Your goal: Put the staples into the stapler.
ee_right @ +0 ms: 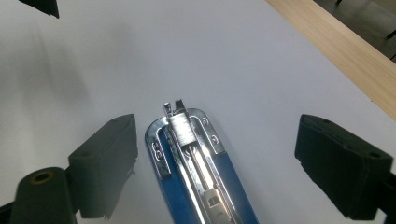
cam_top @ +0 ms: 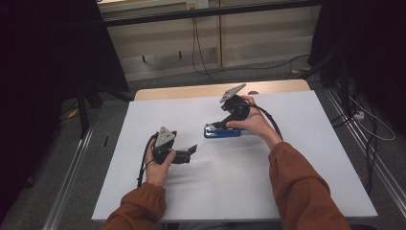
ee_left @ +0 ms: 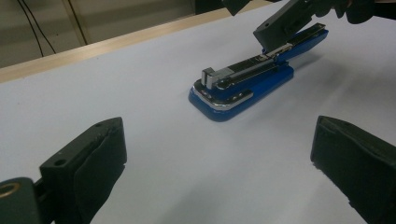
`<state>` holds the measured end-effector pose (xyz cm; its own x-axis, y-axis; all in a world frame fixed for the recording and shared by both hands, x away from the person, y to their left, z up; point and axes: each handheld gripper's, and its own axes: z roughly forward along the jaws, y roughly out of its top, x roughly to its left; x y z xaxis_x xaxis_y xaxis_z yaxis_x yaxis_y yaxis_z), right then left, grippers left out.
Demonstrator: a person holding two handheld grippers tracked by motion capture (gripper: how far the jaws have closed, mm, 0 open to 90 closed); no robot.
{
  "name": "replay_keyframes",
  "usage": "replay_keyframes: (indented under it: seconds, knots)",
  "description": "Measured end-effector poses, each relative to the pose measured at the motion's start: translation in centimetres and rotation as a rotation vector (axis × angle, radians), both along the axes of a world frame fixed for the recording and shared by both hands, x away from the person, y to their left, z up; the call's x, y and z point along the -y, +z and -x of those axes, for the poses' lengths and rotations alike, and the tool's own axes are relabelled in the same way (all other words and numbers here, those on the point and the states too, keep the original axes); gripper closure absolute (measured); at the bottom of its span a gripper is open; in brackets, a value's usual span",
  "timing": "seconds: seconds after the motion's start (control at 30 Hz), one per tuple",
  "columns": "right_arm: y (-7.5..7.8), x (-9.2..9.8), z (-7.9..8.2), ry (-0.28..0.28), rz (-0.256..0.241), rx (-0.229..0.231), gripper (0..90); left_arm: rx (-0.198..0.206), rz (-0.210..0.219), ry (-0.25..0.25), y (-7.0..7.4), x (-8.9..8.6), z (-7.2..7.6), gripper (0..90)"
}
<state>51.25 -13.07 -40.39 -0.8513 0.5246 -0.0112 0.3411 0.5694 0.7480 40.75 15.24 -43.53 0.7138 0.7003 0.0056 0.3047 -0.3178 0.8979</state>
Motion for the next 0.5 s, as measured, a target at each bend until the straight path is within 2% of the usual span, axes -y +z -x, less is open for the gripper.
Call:
replay_keyframes:
  seconds: [0.07,0.2,0.5]
  knots:
    - [-0.1,0.2,0.2,-0.021,0.001,0.002,9.3,-0.001,0.001,0.0,0.0,0.0,0.0,3.6]
    - [-0.2,0.7,0.4,-0.076,-0.024,-0.034,9.4,-0.001,0.004,0.001,0.0,0.0,0.0,3.7]
    - [-0.1,2.6,1.4,-0.189,-0.078,-0.011,7.0,-0.003,0.007,-0.002,0.0,0.1,0.0,3.6]
